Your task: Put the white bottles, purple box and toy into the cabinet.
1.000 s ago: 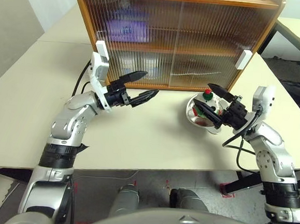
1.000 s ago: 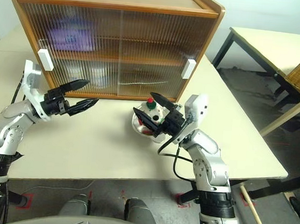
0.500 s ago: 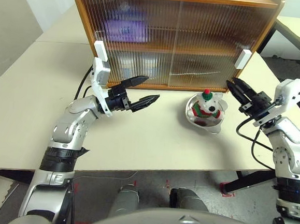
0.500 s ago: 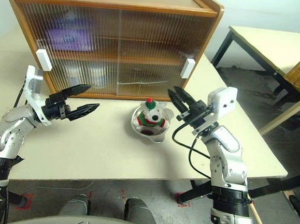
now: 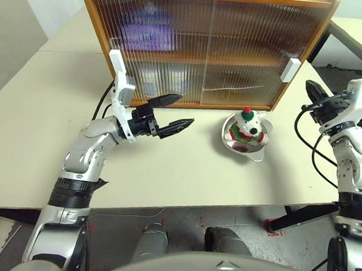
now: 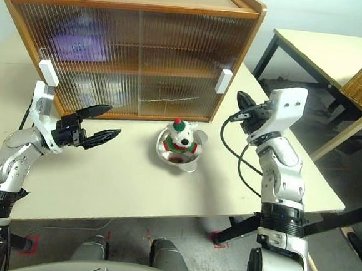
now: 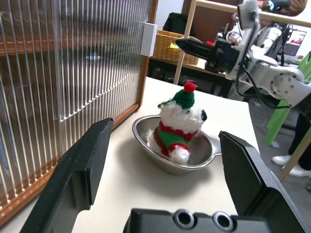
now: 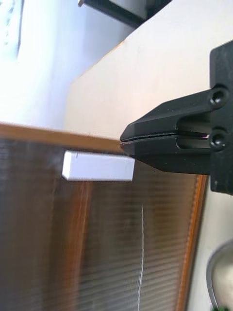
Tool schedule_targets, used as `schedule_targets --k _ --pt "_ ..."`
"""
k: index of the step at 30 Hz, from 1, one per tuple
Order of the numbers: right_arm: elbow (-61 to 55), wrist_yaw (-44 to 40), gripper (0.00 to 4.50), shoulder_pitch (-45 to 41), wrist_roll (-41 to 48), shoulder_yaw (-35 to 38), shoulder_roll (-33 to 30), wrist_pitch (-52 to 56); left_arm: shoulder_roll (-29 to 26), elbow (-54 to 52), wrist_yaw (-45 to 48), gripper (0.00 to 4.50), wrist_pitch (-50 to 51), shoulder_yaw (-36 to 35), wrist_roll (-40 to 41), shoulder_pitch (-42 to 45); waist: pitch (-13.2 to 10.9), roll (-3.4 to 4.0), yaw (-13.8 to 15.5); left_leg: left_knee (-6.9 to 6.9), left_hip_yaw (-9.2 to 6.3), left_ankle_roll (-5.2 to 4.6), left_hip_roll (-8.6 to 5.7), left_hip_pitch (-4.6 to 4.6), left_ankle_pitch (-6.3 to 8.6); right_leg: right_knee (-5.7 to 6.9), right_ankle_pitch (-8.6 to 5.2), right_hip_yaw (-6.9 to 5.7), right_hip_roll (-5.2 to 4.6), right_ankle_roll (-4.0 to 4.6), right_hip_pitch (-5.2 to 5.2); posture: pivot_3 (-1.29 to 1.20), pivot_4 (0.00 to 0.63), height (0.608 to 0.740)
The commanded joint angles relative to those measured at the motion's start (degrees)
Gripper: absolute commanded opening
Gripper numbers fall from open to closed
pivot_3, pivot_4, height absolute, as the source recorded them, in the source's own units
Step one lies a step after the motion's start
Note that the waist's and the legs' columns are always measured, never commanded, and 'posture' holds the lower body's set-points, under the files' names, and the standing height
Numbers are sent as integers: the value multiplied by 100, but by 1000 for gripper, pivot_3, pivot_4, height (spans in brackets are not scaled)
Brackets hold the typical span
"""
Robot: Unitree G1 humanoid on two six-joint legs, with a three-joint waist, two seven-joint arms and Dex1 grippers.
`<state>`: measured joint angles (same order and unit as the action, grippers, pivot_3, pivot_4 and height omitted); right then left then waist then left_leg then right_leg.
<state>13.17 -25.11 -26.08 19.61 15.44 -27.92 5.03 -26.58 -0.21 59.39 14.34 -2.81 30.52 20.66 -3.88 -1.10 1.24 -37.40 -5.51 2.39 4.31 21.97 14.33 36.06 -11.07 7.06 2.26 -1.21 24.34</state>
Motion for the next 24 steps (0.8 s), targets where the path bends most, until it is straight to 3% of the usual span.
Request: schedule_targets --k 1,10,24 --pt "487 27 49 -228 -205 -26 -59 -100 -61 -51 89 4500 -84 116 -124 -56 0 1 0 2 0 -1 0 0 -1 0 0 0 0 0 1 43 79 740" --pt "1650 64 49 -909 -381 -4 7 -584 -91 -60 123 4500 -262 143 -235 -89 2 3 2 14 -1 -6 1 -1 -4 4 1 2 -1 0 8 48 77 740" --pt "2528 -3 49 -1332 -549 -125 290 -1073 -51 -193 -31 4500 -271 149 -218 -156 2 4 7 15 -6 -7 8 -2 -4 7 8 3 -3 11 13 61 78 740"
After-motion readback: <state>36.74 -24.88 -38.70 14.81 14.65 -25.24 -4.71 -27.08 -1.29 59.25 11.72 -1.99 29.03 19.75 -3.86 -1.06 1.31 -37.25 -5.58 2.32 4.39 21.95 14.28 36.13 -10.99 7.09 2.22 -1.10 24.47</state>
